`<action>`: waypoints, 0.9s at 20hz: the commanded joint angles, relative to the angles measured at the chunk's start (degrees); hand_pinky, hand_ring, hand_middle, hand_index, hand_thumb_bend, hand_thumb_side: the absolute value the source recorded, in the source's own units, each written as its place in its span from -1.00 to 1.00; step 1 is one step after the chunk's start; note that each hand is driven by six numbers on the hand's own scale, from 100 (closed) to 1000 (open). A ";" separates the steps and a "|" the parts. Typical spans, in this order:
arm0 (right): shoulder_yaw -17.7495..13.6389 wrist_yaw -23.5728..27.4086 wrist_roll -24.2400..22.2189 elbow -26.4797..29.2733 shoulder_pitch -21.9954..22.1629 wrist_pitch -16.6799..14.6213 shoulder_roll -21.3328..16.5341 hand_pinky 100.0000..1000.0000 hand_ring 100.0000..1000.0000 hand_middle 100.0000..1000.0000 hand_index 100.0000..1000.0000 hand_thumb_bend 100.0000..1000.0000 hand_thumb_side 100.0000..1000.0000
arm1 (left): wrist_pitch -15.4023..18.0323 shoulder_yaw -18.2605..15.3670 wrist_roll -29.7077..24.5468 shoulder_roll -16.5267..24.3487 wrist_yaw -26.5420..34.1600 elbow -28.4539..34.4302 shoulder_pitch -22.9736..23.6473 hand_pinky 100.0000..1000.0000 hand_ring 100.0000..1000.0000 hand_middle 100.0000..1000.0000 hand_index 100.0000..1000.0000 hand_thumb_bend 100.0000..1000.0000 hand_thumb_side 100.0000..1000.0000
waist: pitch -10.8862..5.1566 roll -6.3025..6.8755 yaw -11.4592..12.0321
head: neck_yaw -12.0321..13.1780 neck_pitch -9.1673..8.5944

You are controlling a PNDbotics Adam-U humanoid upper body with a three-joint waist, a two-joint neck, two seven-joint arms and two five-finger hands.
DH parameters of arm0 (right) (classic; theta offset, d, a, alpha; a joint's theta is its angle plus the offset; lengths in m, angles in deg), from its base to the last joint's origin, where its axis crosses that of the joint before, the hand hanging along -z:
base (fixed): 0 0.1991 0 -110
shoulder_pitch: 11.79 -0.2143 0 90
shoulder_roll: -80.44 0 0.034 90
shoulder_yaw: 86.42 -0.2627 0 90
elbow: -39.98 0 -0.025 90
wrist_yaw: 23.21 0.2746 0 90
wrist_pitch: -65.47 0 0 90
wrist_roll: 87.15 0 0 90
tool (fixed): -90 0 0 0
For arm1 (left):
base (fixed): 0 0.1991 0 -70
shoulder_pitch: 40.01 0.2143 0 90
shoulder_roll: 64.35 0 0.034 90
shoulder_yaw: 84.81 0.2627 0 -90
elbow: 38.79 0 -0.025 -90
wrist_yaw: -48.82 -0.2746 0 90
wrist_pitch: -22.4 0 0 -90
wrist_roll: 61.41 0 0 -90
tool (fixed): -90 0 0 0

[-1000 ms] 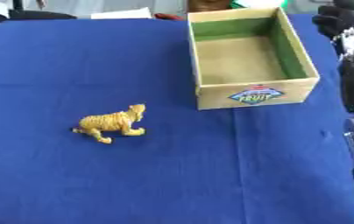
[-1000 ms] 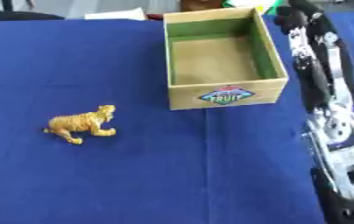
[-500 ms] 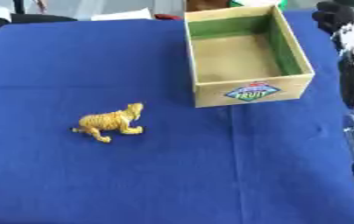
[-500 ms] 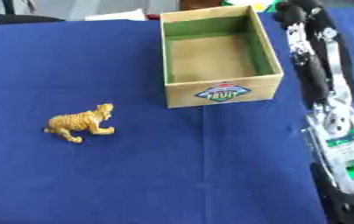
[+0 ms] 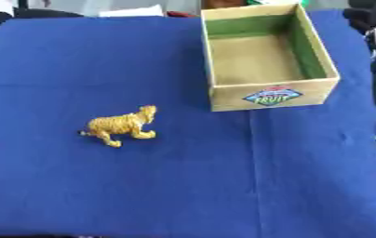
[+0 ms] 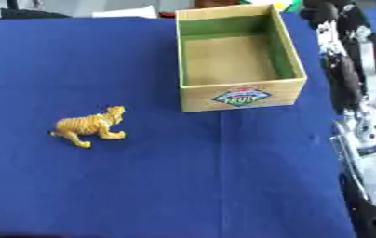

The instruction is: Pick up objects on the table and place them in the box.

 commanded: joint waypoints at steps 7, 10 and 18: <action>0.32 0.12 -0.44 1.15 -0.36 0.00 -1.32 0.80 0.60 0.48 0.76 -1.00 0.44 | -4.00 5.61 -7.44 4.04 3.61 2.91 -3.10 0.31 0.57 0.58 0.91 0.41 0.75 | -0.95 0.32 -0.21 | 2.50 0.14; 0.50 0.21 -0.60 1.15 -0.26 0.06 -1.30 0.80 0.60 0.48 0.76 -1.00 0.44 | -2.81 9.02 -10.08 3.92 5.91 2.75 -4.73 0.33 0.59 0.61 0.97 0.35 0.71 | -1.06 0.43 -0.41 | 2.92 -0.31; 0.70 0.14 -0.82 1.15 0.51 0.32 -1.39 0.80 0.60 0.47 0.76 -1.00 0.44 | -5.03 13.23 -16.65 0.44 12.27 2.93 -14.33 0.39 0.63 0.61 0.99 0.08 0.57 | -1.51 0.53 -0.14 | 2.38 -0.19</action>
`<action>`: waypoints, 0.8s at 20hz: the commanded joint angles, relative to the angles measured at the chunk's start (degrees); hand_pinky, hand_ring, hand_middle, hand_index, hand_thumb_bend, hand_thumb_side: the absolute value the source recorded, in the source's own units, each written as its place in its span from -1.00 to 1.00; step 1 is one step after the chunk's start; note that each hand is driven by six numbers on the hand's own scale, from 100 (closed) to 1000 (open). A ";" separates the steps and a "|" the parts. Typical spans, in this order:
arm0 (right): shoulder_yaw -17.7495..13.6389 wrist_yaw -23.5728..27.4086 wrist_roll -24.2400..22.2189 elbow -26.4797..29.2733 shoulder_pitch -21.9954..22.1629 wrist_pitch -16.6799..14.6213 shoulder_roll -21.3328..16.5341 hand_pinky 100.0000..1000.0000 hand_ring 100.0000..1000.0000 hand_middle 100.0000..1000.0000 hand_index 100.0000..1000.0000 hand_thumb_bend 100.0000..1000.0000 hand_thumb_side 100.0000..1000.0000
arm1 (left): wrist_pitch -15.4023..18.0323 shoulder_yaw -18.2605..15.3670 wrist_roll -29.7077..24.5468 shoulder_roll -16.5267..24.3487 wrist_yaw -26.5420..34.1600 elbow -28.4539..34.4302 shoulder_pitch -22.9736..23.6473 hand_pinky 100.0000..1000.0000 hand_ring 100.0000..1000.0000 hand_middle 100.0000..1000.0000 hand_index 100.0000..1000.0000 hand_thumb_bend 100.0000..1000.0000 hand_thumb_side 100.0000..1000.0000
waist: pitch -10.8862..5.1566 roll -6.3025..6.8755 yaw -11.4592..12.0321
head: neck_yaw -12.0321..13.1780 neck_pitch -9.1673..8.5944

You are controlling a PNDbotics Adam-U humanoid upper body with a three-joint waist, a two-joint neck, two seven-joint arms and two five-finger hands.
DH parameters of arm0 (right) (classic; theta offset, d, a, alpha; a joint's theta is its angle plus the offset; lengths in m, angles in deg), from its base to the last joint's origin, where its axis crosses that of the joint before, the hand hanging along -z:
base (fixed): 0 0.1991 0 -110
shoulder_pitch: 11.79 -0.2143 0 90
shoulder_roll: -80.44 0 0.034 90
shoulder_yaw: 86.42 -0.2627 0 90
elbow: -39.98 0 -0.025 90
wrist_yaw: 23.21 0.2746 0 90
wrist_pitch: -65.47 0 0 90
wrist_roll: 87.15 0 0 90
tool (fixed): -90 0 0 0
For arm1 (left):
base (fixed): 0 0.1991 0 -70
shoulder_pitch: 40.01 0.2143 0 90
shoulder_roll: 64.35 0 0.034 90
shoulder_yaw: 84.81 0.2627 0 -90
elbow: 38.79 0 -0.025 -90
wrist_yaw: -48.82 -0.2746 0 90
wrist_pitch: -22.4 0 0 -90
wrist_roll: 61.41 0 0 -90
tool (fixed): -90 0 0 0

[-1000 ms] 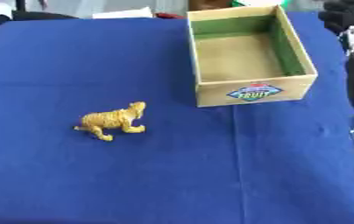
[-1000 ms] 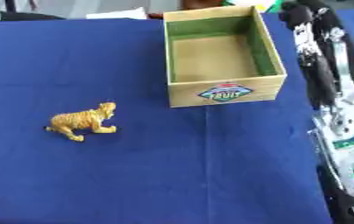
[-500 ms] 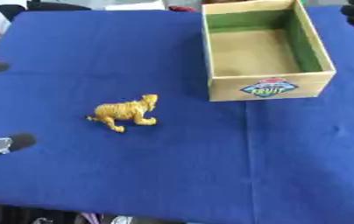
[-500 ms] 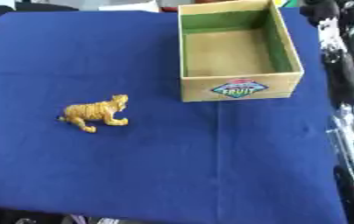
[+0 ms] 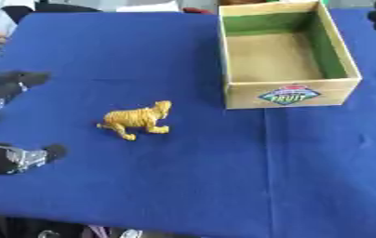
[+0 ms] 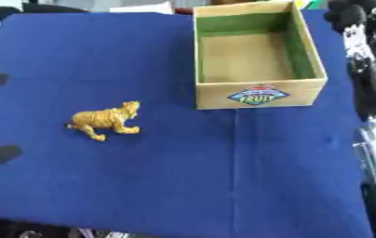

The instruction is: Pick up objects on the table and place them in the box.

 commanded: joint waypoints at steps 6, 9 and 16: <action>0.10 0.01 -0.26 1.15 0.33 0.06 -1.48 0.80 0.60 0.47 0.76 -1.00 0.44 | -2.17 1.96 -6.97 -4.19 3.46 0.66 -8.87 0.38 0.60 0.54 0.89 0.07 0.54 | -1.30 0.07 0.20 | -0.09 -0.28; 0.16 -0.02 -0.33 1.15 0.46 0.10 -1.46 0.80 0.60 0.47 0.76 -1.00 0.44 | -3.04 2.66 -9.66 -6.85 3.69 -0.53 -11.81 0.37 0.58 0.52 0.85 0.11 0.49 | -1.39 0.08 0.15 | -0.08 -0.14; 0.03 -0.01 -0.20 1.15 0.34 -0.04 -1.41 0.80 0.60 0.47 0.75 -1.00 0.45 | -4.65 3.84 -15.81 -13.80 6.16 -5.39 -17.08 0.36 0.57 0.53 0.87 0.16 0.32 | -1.48 -0.28 0.00 | -0.55 0.50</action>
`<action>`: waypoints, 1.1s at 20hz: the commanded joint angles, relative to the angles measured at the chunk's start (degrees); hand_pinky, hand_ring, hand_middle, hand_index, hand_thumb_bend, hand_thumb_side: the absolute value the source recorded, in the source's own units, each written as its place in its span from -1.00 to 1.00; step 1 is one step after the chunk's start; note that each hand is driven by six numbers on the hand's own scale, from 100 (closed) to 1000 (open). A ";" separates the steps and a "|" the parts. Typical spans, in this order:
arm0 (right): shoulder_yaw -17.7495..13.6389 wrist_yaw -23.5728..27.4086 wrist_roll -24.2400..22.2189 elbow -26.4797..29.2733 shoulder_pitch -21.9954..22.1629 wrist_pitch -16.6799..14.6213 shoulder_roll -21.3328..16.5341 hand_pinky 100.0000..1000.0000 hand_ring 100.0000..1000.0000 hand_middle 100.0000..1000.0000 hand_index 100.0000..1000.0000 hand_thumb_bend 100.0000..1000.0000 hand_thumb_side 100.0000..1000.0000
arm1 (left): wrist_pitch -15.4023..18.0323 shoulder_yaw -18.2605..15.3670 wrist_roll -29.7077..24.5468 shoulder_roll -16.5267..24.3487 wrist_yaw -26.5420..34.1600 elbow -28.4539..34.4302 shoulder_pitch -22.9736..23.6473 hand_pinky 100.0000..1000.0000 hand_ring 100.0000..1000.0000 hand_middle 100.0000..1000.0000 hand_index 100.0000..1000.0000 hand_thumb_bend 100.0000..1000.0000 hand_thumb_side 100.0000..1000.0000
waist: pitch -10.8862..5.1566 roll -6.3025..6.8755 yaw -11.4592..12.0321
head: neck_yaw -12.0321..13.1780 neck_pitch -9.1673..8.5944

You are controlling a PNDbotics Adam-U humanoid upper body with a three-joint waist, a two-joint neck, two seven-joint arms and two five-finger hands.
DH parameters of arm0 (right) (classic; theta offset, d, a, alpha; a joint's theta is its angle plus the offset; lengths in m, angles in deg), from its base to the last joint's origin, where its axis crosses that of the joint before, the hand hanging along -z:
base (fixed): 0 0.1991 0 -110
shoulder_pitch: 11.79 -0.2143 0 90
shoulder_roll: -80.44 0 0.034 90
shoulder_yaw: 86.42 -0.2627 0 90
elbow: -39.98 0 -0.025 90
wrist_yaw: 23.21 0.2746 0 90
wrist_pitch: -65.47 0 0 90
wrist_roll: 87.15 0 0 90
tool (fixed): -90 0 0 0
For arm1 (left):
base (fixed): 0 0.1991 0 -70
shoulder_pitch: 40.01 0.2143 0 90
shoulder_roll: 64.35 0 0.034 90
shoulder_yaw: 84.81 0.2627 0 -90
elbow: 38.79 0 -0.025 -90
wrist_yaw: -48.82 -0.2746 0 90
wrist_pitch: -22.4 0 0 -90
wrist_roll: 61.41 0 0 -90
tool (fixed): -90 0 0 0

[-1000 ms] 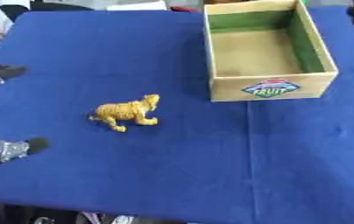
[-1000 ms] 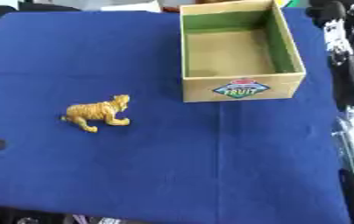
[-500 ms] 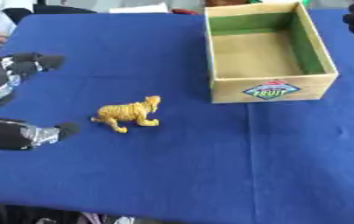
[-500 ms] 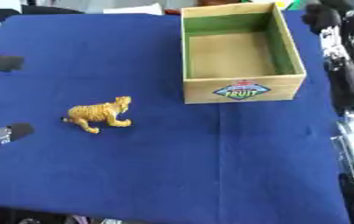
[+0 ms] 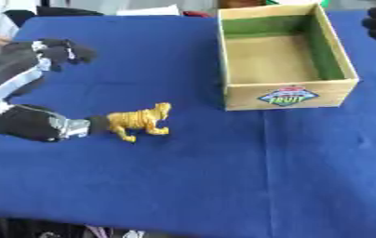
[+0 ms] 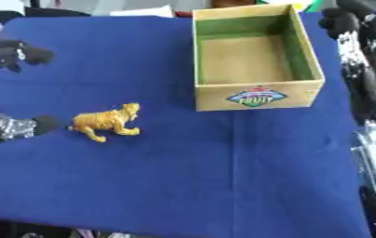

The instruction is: Pick up objects on the table and place them in the box.

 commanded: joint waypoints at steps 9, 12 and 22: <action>-0.32 -0.10 0.08 1.15 -0.79 -0.48 -1.41 0.79 0.60 0.47 0.75 -1.00 0.45 | -1.64 1.07 -10.31 -7.91 0.81 -7.94 -6.23 0.37 0.57 0.54 0.83 0.17 0.18 | -0.75 -0.60 -0.23 | -1.36 0.25; -0.35 -0.12 0.12 1.15 -0.92 -0.50 -1.35 0.80 0.60 0.47 0.75 -1.00 0.45 | -1.55 0.79 -13.12 -8.46 0.03 -9.39 -6.79 0.37 0.58 0.56 0.83 0.12 0.10 | -0.46 -0.79 -0.45 | -1.27 0.04; -0.30 -0.17 0.05 1.15 -1.13 -0.53 -1.18 0.80 0.61 0.47 0.75 -1.00 0.45 | -1.47 0.55 -18.92 -9.51 -1.09 -14.99 -7.00 0.39 0.60 0.59 0.87 -0.24 -0.32 | 0.13 -1.33 -0.76 | -0.57 -0.90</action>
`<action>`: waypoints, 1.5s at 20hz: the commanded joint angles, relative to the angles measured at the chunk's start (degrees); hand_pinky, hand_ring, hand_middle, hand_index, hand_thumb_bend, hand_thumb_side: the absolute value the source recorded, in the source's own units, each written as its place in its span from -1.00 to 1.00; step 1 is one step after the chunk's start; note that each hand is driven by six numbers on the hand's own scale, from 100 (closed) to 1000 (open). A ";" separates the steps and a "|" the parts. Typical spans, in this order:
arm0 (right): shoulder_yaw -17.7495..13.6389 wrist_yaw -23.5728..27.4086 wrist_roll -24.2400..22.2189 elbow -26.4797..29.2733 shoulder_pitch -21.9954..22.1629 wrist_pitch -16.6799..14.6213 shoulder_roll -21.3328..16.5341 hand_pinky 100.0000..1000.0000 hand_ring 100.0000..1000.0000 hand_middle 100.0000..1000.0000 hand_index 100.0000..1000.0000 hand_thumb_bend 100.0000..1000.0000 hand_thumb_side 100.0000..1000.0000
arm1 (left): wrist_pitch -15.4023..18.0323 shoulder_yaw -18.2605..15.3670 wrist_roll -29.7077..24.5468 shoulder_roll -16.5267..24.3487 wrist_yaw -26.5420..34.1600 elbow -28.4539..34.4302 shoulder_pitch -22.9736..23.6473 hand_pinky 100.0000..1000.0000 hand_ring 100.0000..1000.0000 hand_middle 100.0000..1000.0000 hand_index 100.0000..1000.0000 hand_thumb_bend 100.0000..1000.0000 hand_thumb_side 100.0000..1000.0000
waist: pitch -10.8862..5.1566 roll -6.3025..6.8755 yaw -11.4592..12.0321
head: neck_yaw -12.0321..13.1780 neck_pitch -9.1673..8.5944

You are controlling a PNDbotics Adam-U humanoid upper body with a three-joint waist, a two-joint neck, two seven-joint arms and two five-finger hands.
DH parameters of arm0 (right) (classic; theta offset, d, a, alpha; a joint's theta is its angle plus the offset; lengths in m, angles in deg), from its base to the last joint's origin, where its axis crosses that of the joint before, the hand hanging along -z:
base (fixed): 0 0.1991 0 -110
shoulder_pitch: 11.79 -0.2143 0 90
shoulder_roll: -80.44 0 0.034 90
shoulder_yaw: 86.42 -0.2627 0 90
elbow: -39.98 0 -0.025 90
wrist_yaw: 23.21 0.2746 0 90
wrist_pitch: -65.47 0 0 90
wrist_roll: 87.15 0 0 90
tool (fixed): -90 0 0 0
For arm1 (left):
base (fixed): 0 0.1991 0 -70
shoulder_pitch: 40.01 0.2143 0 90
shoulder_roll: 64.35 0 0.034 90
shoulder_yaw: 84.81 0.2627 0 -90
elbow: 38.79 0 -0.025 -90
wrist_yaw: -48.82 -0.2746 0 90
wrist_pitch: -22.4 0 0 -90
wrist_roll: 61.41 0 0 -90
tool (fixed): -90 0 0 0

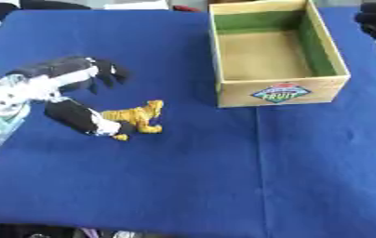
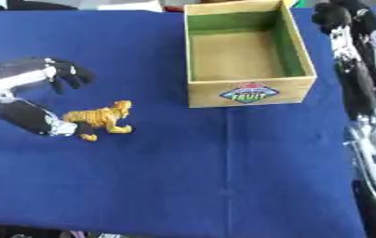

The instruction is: Pick up objects on the table and place them in the box.

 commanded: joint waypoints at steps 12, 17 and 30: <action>-0.32 -0.16 0.03 1.15 -0.50 -0.19 -0.76 0.80 0.61 0.47 0.75 -1.00 0.44 | 0.43 -1.79 -1.34 -5.38 -2.44 -9.25 -1.99 0.41 0.60 0.58 0.84 -0.40 -0.24 | -0.59 -0.79 -0.49 | 0.67 -0.69; -0.33 -0.16 0.02 1.15 -0.49 -0.22 -0.74 0.80 0.61 0.47 0.75 -1.00 0.44 | 3.21 -1.02 -2.12 -6.03 -4.40 -12.40 -1.98 0.42 0.62 0.59 0.80 -0.50 -0.26 | -0.47 -0.80 -0.62 | 0.70 -0.47; -0.38 -0.15 0.02 1.15 -0.26 -0.11 -0.46 0.80 0.61 0.47 0.76 -1.00 0.44 | 5.63 -0.43 0.48 -6.53 -7.85 -15.00 -1.94 0.10 0.15 -0.07 0.21 -1.00 -0.63 | -0.47 -0.73 -0.78 | 0.80 -0.58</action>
